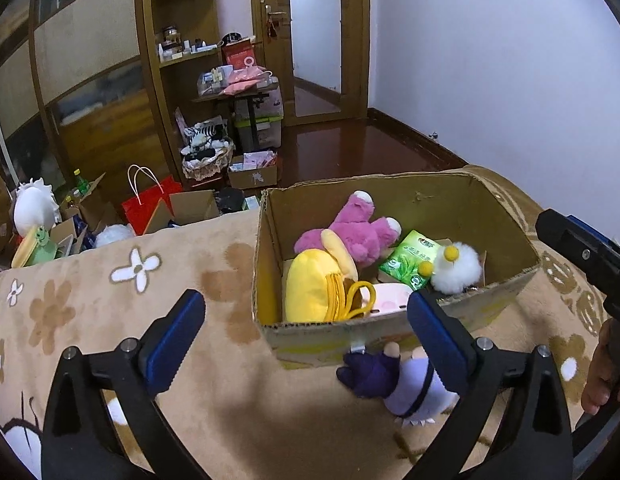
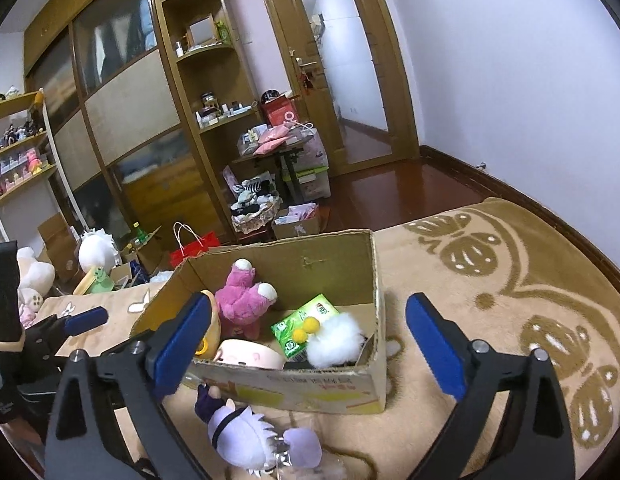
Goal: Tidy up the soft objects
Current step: 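Move both tools back toward the lavender doll beside the box, then lower left gripper around lavender doll while right approaches the clear bagged toy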
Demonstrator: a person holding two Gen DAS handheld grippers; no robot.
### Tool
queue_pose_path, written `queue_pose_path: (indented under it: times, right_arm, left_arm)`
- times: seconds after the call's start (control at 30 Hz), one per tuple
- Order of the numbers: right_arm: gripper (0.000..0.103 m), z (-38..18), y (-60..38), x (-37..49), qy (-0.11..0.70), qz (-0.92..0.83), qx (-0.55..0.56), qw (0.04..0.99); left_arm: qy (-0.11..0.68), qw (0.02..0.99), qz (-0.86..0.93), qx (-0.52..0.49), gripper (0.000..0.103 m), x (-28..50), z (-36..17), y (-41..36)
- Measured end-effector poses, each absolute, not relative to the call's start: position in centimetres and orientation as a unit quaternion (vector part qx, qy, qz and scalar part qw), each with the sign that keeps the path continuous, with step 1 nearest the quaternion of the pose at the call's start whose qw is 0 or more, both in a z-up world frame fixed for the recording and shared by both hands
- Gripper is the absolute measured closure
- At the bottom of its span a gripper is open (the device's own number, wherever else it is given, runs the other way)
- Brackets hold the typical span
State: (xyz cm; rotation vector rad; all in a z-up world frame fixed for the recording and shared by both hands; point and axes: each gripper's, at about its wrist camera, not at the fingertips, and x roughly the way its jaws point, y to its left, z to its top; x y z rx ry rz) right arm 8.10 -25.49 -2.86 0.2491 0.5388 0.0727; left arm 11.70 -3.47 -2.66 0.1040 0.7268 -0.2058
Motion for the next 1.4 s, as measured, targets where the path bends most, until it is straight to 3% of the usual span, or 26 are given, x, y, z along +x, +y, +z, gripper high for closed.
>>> queue_pose_path:
  times: [0.7, 1.4]
  right_arm:
    - [0.001, -1.3, -25.1, 1.9, 0.293, 0.057, 0.092, 0.95]
    - [0.001, -5.2, -23.8, 2.7, 0.343, 0.058, 0.079, 0.934]
  left_arm:
    - [0.37, 0.923, -0.096, 0.048, 0.002, 5.4, -0.3, -2.7]
    - [0.443, 0.887, -0.127, -0.008, 0.002, 9.1, -4.0, -2.6]
